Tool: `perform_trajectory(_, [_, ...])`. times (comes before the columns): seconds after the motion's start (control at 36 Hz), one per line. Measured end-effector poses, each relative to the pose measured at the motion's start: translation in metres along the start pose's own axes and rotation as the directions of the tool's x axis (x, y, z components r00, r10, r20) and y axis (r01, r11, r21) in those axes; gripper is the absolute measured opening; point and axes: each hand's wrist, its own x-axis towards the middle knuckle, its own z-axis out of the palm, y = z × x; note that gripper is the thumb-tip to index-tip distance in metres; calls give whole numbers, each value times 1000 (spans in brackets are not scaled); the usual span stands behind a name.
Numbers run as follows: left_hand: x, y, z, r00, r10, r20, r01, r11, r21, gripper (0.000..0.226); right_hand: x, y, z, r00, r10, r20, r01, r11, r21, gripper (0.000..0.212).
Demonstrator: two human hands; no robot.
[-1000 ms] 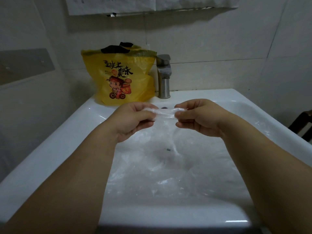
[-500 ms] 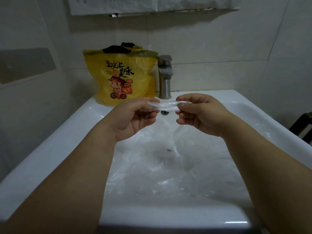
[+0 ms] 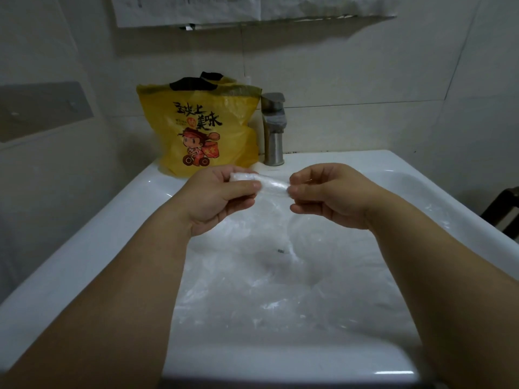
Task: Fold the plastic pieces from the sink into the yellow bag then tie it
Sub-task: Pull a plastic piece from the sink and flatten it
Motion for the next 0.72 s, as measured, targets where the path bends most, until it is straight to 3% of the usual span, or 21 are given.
perform_trajectory(0.11, [2,-1,1,1000,14,-8,-15,1000,-21,8,-1,-2,0,999,47,8,-46,997,-58,23])
perform_trajectory(0.17, [4,-2,2,999,19,-37,-22,997,-74,9,-1,-2,2,999,52,-1,-51,983,-177,19])
perform_trajectory(0.28, [6,-5,11,998,24,-59,-38,968,-248,4,1,0,10,996,-39,-75,10,938,-346,16])
perform_trajectory(0.31, [6,-7,13,999,13,-41,-23,966,-258,16,1,2,12,995,-65,-78,35,942,-335,16])
perform_trajectory(0.36, [5,-15,19,998,-37,45,43,989,-145,44,1,5,20,994,-102,-44,84,951,-299,14])
perform_trajectory(0.44, [2,-25,35,983,-83,162,66,992,107,53,3,12,32,993,-115,10,113,949,-296,14])
perform_trajectory(0.58, [7,-25,41,997,-76,25,73,994,86,36,5,16,35,994,-95,53,106,952,-288,16])
perform_trajectory(0.72, [7,-16,29,997,-73,23,73,997,-4,45,4,14,31,992,-74,97,97,962,-257,19])
